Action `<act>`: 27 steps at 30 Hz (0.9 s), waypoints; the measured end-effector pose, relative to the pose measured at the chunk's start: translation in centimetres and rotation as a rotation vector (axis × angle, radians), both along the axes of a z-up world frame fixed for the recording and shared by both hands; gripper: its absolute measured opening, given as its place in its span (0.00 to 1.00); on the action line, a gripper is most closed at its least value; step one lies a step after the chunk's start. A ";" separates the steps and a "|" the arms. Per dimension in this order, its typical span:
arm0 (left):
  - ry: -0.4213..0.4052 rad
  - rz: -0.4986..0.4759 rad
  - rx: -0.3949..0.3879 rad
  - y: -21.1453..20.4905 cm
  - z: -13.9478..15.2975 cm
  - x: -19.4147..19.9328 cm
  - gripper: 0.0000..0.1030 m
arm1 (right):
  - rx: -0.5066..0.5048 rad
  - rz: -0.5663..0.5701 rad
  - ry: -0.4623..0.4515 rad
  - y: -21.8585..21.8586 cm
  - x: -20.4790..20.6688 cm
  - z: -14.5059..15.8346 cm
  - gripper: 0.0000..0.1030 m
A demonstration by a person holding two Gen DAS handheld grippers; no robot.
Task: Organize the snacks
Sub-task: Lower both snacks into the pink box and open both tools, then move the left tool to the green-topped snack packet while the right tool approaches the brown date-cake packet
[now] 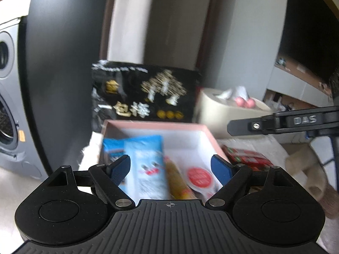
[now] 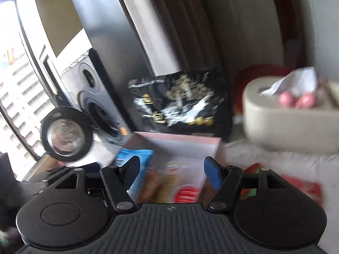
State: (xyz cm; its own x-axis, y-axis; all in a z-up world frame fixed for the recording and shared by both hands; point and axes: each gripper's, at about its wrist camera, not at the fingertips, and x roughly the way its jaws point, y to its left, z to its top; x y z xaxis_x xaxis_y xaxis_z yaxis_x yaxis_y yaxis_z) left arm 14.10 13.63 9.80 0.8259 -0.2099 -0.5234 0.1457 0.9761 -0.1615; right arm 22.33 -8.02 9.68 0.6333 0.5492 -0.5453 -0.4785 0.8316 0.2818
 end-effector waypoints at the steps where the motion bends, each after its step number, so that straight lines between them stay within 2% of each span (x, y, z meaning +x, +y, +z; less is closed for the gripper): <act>1: 0.006 -0.009 0.001 -0.5 0.1 -0.4 0.85 | -0.021 -0.009 -0.014 -0.5 -0.3 0.0 0.65; 6: 0.004 -0.072 0.009 -4.2 0.6 -2.0 0.84 | -0.211 -0.056 -0.085 -4.2 -2.4 -1.5 0.65; 9: -0.002 -0.151 0.005 -7.0 0.8 -2.7 0.79 | -0.312 -0.076 -0.124 -7.6 -4.9 -3.2 0.66; 11: 0.008 -0.222 0.009 -9.3 0.5 -3.0 0.79 | -0.336 -0.129 -0.123 -10.1 -6.0 -4.1 0.68; 14: 0.052 -0.318 0.014 -12.8 -0.9 -3.0 0.79 | -0.314 -0.206 -0.048 -14.0 -6.6 -5.1 0.68; 16: 0.094 -0.357 0.022 -15.0 -2.3 -2.8 0.78 | -0.272 -0.235 0.017 -16.1 -6.7 -5.9 0.68; 19: 0.152 -0.399 0.029 -17.8 -4.0 -2.5 0.77 | -0.226 -0.270 0.062 -17.7 -6.9 -6.8 0.68; 24: 0.181 -0.421 0.055 -19.5 -5.2 -2.4 0.77 | -0.092 -0.195 0.091 -18.3 -7.6 -7.2 0.68; 27: 0.203 -0.411 0.073 -19.3 -5.7 -2.6 0.77 | -0.093 -0.158 0.092 -17.4 -7.3 -7.6 0.68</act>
